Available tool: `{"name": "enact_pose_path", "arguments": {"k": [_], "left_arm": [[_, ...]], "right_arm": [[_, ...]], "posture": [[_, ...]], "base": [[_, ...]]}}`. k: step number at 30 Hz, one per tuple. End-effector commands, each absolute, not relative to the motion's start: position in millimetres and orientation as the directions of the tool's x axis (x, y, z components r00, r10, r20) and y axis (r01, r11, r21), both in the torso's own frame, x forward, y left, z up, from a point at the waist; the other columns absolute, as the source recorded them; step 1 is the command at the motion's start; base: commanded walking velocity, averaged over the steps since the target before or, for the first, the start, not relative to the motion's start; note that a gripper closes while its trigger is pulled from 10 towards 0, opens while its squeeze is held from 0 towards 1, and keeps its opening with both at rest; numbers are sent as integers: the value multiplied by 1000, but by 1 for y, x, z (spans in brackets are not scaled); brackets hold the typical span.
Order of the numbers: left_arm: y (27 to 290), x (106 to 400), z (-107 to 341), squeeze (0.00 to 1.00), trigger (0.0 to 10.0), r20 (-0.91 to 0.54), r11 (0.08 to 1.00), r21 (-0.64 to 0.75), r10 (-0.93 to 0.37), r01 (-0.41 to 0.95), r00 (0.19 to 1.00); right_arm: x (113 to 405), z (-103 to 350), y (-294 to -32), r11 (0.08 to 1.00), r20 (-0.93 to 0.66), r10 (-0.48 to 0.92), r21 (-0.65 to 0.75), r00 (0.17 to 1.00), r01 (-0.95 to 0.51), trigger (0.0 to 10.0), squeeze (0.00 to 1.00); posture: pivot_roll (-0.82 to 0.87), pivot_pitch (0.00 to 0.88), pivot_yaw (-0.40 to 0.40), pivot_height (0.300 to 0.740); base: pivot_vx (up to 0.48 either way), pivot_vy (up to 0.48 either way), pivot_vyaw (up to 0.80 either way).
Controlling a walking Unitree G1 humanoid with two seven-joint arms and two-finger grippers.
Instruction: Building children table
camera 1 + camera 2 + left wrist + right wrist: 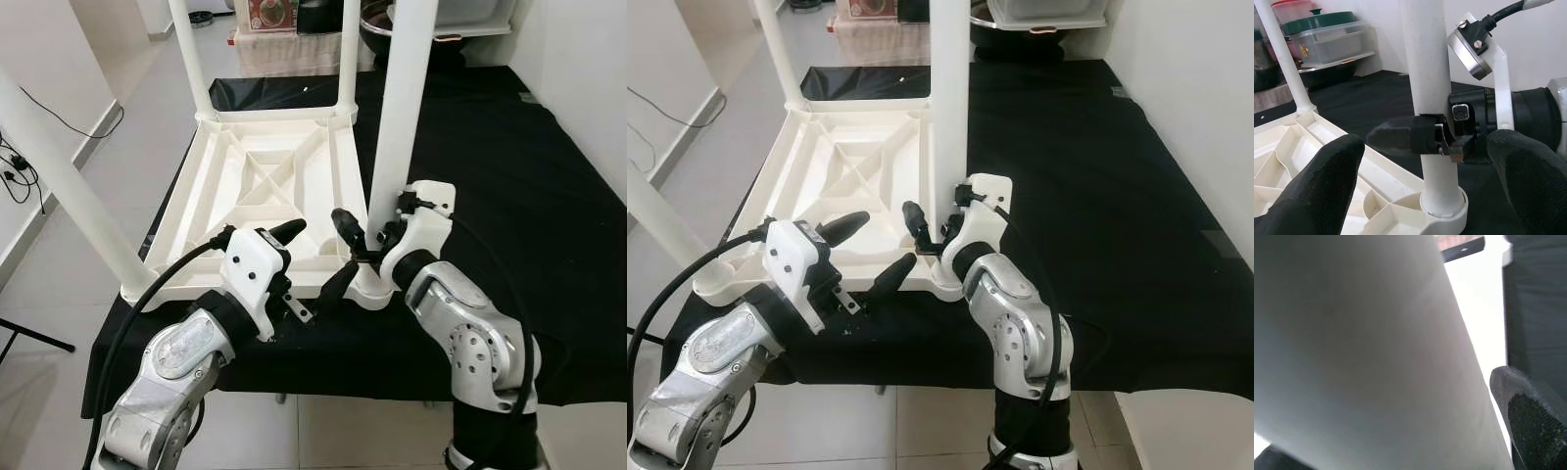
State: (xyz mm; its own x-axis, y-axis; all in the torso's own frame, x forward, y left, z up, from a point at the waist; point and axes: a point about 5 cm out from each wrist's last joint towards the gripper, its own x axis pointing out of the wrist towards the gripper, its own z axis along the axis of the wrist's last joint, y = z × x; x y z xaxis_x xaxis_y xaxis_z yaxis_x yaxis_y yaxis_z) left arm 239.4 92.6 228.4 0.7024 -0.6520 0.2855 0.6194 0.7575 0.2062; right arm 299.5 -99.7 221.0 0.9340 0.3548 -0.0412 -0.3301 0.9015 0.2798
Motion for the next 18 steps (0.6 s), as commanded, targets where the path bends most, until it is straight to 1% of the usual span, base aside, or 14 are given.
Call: {"name": "enact_pose_path", "arguments": {"k": [1,3,4,5,9,10,12,13,15,16,17,18], "left_arm": [[94,240,224,0,10000,266,760,211,-649,614,712],[94,240,224,0,10000,266,761,210,-649,614,713],[95,241,224,0,10000,266,764,211,-645,610,716],[95,241,224,0,10000,267,766,211,-643,608,718],[95,242,224,0,10000,268,770,210,-638,602,722],[96,242,223,0,10000,265,772,208,-635,600,725],[96,242,222,0,10000,263,773,207,-635,600,726],[95,242,221,0,10000,260,772,207,-635,601,727],[95,242,220,0,10000,258,772,206,-635,601,728],[95,242,219,0,10000,257,772,204,-636,602,728],[95,242,219,0,10000,257,772,204,-636,602,728],[94,242,218,0,10000,255,771,203,-637,603,728]], "right_arm": [[295,218,-83,872,-66,442,263,894,-412,10000,1000],[294,217,-82,871,-71,451,253,889,-422,10000,1000],[299,215,-90,904,-70,402,188,913,-384,10000,1000],[301,215,-95,917,-61,377,167,924,-362,10000,1000],[308,223,-105,931,-21,338,152,941,-331,10000,1000],[312,239,-114,939,41,308,149,951,-310,10000,929],[313,245,-117,941,66,298,147,952,-305,10000,929],[313,254,-121,942,100,285,156,953,-298,10000,643],[313,259,-123,942,122,277,164,953,-294,10000,643],[313,267,-124,943,148,268,164,952,-291,10000,0],[313,267,-124,943,148,268,164,952,-291,10000,0],[312,276,-125,940,183,266,170,947,-297,10000,0]], "posture": [[34,141,-1,740],[34,141,-1,740],[33,140,2,740],[33,140,2,740],[31,138,7,740],[27,139,11,740],[27,139,11,740],[26,139,10,740],[26,139,10,740],[24,138,12,740],[24,138,12,740],[24,135,11,740]], "base": [[0,0,0],[0,0,0],[0,0,0],[0,0,0],[0,0,0],[0,0,0],[0,0,0],[0,0,0],[0,0,0],[0,0,0],[0,0,0],[0,0,0]]}}
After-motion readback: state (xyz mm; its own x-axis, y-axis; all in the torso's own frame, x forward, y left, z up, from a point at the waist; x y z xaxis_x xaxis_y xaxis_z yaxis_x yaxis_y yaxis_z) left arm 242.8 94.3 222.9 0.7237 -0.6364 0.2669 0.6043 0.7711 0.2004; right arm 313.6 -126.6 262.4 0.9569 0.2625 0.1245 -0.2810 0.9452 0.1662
